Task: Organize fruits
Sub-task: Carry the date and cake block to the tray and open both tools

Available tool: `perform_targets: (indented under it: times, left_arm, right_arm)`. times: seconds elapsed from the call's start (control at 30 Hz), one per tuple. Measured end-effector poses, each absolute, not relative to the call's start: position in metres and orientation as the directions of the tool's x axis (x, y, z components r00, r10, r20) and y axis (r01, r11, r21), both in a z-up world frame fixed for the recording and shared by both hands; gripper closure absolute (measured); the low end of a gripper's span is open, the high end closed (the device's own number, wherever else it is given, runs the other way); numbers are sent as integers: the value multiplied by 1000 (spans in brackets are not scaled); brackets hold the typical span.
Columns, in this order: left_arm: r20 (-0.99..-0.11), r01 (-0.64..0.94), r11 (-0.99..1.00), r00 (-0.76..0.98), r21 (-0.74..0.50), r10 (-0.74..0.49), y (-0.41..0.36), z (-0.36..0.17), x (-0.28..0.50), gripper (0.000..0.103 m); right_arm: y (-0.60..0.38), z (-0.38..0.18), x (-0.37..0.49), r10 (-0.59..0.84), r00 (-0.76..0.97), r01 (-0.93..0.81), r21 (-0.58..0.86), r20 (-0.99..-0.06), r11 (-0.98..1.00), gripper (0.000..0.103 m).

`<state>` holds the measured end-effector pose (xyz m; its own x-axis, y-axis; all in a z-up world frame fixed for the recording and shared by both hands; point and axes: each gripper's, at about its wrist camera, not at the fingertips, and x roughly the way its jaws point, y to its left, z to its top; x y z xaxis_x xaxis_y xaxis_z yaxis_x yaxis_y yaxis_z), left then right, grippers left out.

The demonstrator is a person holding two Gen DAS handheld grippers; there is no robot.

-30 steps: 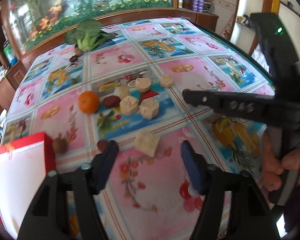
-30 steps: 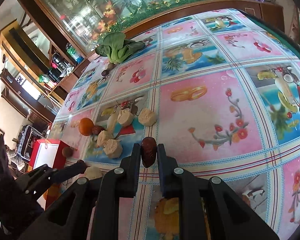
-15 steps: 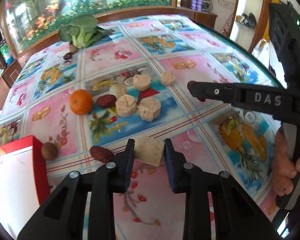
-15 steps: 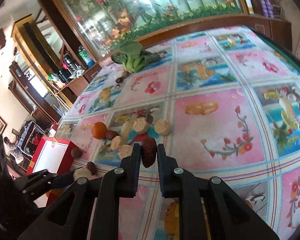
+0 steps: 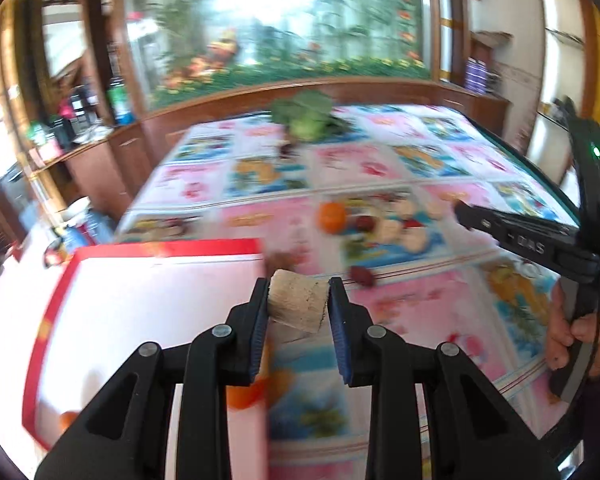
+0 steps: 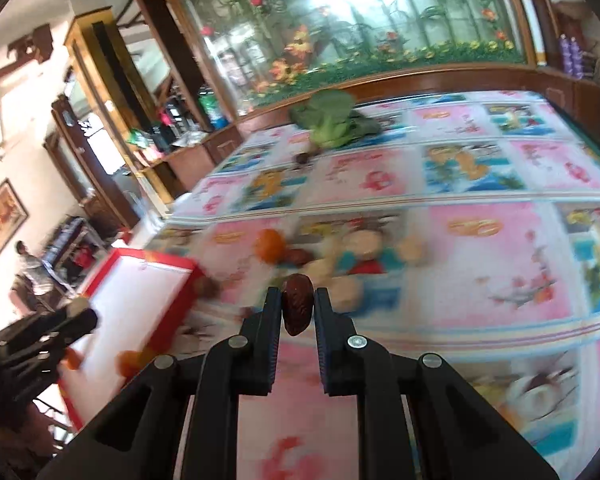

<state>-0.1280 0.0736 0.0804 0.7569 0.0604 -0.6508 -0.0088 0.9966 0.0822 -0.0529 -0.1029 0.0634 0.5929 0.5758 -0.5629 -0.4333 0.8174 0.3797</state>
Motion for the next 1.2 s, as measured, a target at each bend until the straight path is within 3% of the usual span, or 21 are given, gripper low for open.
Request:
perform_targets:
  times: [0.33,1.07,1.2]
  left_arm:
    - [-643,-188,976,735,112,216,150,68,-155,72]
    - [-692,-337,929,634,155,346,218,28,-167,72]
    - [-701,-356,919,613,167,365,219,25,-166,71]
  right_arm:
    - [29,65,-107,739,373,-649,412,-561,640,89]
    - [85,30,-124,672,256,-708,339,-695,620,87]
    - [82,33,-130,703,235,-734,352,-672,581,66]
